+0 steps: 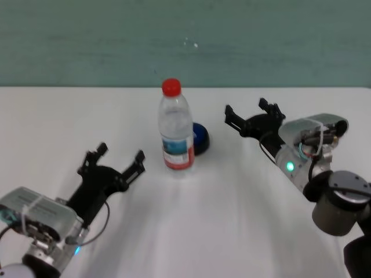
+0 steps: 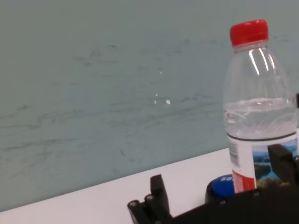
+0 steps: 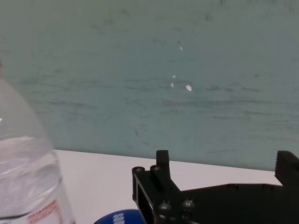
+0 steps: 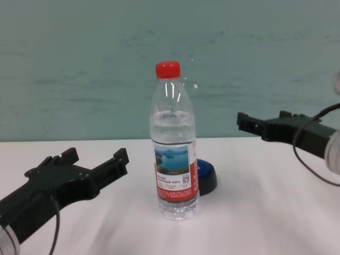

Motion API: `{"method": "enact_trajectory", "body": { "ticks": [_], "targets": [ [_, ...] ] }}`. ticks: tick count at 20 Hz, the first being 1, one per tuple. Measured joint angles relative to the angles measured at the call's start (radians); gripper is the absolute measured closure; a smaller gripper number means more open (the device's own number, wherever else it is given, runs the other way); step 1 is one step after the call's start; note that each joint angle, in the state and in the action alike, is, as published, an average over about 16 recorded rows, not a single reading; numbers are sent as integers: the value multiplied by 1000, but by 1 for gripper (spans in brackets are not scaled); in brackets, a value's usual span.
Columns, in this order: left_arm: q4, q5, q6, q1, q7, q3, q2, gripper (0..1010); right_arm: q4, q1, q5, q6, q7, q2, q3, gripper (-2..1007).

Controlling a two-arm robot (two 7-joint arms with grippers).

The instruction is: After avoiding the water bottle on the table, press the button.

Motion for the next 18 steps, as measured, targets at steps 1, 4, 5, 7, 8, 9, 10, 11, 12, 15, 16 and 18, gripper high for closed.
{"method": "enact_trajectory", "body": {
  "ticks": [1, 4, 5, 7, 8, 9, 10, 11, 12, 15, 16, 18],
  "targets": [
    [0, 0, 0, 0, 0, 0, 0, 0, -24, -16, 1, 0, -3, 4, 2, 1],
    [0, 0, 0, 0, 0, 0, 0, 0, -87, -61, 1, -2, -15, 12, 6, 1],
    [0, 0, 0, 0, 0, 0, 0, 0, -108, -76, 0, -3, -20, 15, 7, 1],
    [0, 0, 0, 0, 0, 0, 0, 0, -147, -108, -5, -8, -30, 18, 10, 1],
    [0, 0, 0, 0, 0, 0, 0, 0, -165, -124, -7, -11, -35, 19, 11, 1],
    [0, 0, 0, 0, 0, 0, 0, 0, -182, -139, -11, -14, -40, 20, 12, 1],
    [0, 0, 0, 0, 0, 0, 0, 0, -198, -156, -14, -17, -45, 20, 14, 1],
    [0, 0, 0, 0, 0, 0, 0, 0, -214, -172, -18, -21, -50, 20, 15, 1],
    [0, 0, 0, 0, 0, 0, 0, 0, -229, -188, -22, -25, -55, 20, 17, 1],
    [0, 0, 0, 0, 0, 0, 0, 0, -265, -233, -34, -40, -67, 16, 21, 1],
    [0, 0, 0, 0, 0, 0, 0, 0, -276, -248, -37, -46, -70, 15, 23, 1],
    [0, 0, 0, 0, 0, 0, 0, 0, -293, -276, -44, -59, -74, 11, 26, 1]
  ]
}}
